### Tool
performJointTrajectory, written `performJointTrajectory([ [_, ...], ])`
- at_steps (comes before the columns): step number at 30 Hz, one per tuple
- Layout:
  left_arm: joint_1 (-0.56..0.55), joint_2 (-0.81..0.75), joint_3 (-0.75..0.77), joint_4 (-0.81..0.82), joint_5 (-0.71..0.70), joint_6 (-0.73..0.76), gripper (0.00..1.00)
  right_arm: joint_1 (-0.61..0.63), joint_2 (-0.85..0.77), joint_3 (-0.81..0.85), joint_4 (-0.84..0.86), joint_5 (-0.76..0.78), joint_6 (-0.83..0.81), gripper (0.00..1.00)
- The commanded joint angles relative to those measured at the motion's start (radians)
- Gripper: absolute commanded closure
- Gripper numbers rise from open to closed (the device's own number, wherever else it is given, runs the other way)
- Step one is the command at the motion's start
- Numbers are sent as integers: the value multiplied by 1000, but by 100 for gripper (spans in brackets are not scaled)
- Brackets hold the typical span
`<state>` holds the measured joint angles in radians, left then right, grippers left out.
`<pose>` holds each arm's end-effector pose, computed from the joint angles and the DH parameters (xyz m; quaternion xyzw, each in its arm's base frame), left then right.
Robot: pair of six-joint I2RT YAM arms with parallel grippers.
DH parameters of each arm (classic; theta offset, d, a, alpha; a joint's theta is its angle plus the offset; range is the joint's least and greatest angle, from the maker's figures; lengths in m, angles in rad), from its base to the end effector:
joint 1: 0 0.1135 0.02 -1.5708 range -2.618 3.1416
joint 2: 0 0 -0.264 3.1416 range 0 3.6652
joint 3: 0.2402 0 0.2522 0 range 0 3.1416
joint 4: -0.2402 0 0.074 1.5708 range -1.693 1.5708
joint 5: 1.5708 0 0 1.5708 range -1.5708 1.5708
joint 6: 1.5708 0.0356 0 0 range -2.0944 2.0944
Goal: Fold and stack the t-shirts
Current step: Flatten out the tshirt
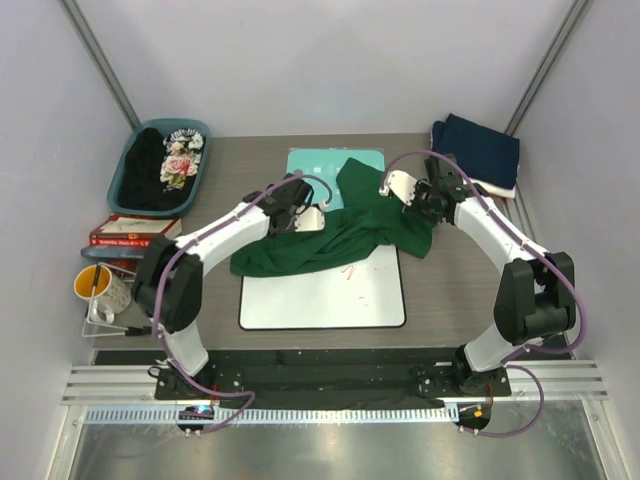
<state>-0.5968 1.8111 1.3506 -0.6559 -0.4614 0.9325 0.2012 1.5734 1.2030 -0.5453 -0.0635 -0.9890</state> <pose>0.3194 -0.1979 0.2197 0.6195 0.7201 0.2563 0.1790 0.3302 0.0697 0.2579 -0.5390 0.7779 -0.0957 0.3085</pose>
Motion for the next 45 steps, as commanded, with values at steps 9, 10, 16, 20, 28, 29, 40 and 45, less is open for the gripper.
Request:
performJointTrajectory([
  [9,-61,-545,-443,-1,294,-96,89,6,2,18,25,21,3,99],
  [10,-78,-580,-488,46,294,-101,89,9,8,24,22,22,3,99],
  [16,-167,-671,-754,252,257,-107,95,17,46,89,-16,31,3,99],
  [20,-166,-616,-814,393,218,-119,100,27,59,119,-34,39,1,99],
  [28,-164,-564,-903,644,182,-109,100,50,57,119,-47,47,15,99],
  [29,-163,-562,-901,650,182,-109,100,50,56,118,-48,47,15,99],
  [40,-89,-437,-829,657,211,-109,100,50,56,119,-51,45,15,99],
  [45,-63,-386,-820,699,219,-92,100,50,51,115,-51,45,19,99],
])
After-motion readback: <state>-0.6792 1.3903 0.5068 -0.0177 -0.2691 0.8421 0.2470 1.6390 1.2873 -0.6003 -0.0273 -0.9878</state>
